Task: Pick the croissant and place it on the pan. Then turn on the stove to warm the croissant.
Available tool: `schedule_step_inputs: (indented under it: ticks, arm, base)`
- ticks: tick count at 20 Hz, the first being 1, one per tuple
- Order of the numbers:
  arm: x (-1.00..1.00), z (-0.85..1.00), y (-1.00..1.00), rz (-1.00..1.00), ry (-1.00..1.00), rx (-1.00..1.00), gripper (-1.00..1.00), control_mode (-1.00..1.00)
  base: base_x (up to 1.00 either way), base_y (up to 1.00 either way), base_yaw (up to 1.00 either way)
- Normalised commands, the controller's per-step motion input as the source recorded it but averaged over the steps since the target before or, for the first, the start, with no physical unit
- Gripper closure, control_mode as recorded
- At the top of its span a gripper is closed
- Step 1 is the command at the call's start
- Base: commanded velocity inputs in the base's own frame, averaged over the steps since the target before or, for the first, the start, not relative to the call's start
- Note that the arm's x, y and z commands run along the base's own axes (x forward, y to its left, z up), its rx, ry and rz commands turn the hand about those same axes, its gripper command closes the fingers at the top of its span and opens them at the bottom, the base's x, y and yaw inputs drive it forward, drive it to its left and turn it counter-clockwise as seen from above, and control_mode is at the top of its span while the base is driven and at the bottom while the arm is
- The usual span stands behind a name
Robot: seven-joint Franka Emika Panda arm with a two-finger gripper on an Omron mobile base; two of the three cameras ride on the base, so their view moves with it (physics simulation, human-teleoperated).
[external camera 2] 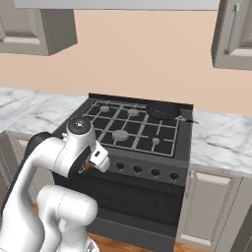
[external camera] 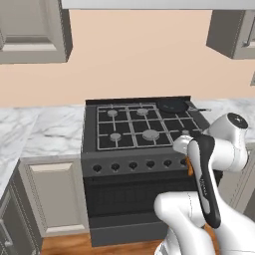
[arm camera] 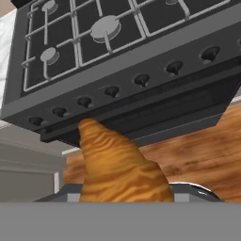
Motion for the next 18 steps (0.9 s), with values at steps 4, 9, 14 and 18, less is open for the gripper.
schedule_step_inputs:
  ticks: [4,9,14,18]
  arm:
    - [0.0,0.0,0.0,0.0,0.0,0.0,1.0,1.0]
    - [0.0,0.0,0.0,0.0,0.0,0.0,1.0,1.0]
    - [0.0,0.0,0.0,0.0,0.0,0.0,1.0,1.0]
    - [0.0,0.0,0.0,0.0,0.0,0.0,1.0,1.0]
  base:
    - [0.49,0.0,0.0]
    - [0.62,0.0,0.0]
    - [0.6,0.0,0.0]
    - [0.59,0.0,0.0]
